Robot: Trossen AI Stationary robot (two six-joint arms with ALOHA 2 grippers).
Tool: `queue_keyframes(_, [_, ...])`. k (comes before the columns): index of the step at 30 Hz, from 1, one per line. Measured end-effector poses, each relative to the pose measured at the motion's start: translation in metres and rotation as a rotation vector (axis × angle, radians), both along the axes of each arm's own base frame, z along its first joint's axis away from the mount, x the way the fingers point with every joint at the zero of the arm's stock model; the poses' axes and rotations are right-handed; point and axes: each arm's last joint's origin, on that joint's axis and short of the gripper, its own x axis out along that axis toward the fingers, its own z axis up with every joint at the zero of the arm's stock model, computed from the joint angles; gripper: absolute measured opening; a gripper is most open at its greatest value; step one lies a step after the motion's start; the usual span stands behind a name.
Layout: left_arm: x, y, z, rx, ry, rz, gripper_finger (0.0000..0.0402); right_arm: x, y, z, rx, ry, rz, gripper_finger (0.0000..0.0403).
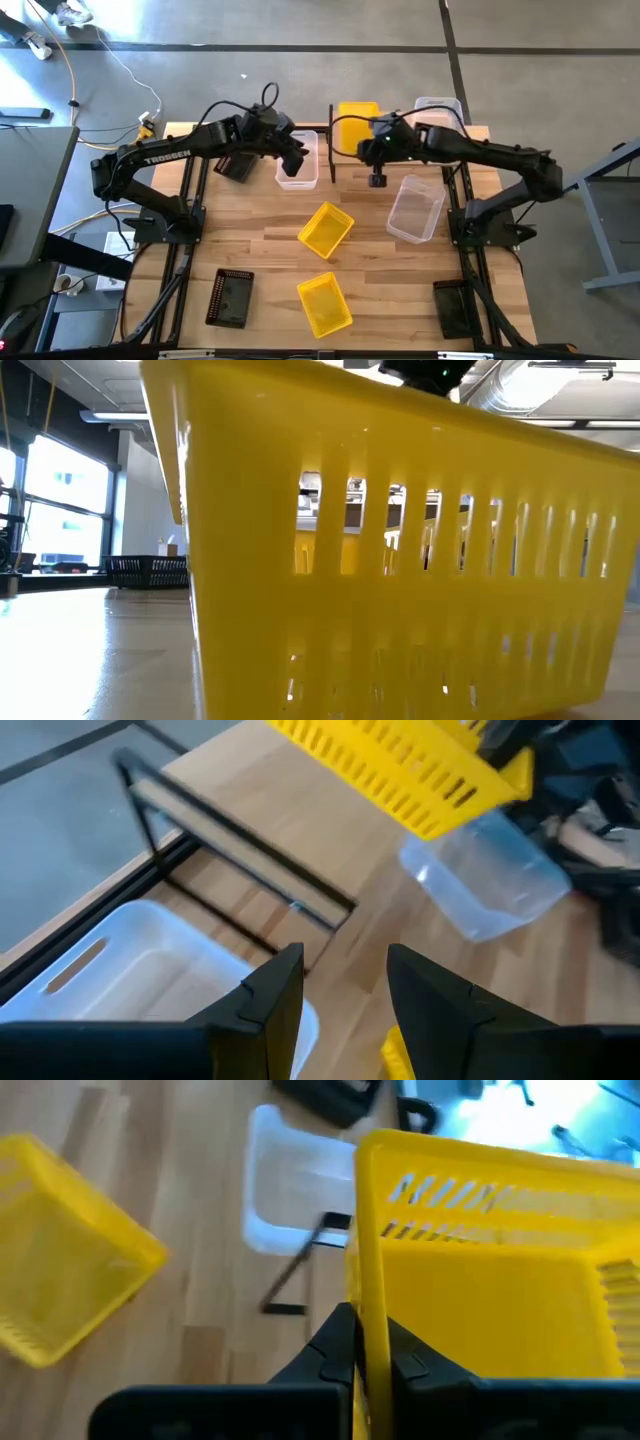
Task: Stack baskets on shelf by color
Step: Put the top left yellow bin on the shelf
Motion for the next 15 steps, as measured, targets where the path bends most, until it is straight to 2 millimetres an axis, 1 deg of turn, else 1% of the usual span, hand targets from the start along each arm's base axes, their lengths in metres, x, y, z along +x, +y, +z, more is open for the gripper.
queue_keyframes(3, [-0.002,0.0,-0.003,0.006,0.046,0.036,0.0138,0.008,-0.006,-0.012,-0.009,0.047,0.027,0.0])
queue_keyframes(7, [-0.006,0.0,-0.007,0.004,0.104,0.067,0.0138,0.016,-0.015,-0.027,0.007,0.096,0.01,0.0])
queue_keyframes(15, [-0.013,-0.001,-0.013,-0.009,0.193,0.159,0.0138,0.024,-0.03,-0.048,0.037,0.16,-0.026,0.0])
